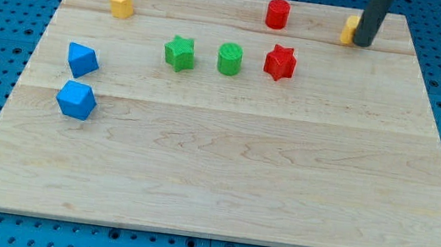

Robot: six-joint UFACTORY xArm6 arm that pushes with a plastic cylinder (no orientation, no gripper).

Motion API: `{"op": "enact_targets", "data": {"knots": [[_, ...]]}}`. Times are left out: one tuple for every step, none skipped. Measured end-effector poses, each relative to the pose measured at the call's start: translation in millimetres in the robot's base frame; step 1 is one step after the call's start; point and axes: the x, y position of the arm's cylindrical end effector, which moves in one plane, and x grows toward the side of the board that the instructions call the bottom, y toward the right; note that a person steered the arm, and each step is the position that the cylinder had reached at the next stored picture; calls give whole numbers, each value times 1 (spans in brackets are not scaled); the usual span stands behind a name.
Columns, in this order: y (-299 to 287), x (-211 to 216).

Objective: Keep your arm vertically below the green star

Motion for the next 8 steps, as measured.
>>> {"op": "enact_targets", "data": {"knots": [[-4,-11],[-12,-19],[-12,-19],[-12,-12],[-26,7],[-61,31],[-83,48],[-72,98]]}}
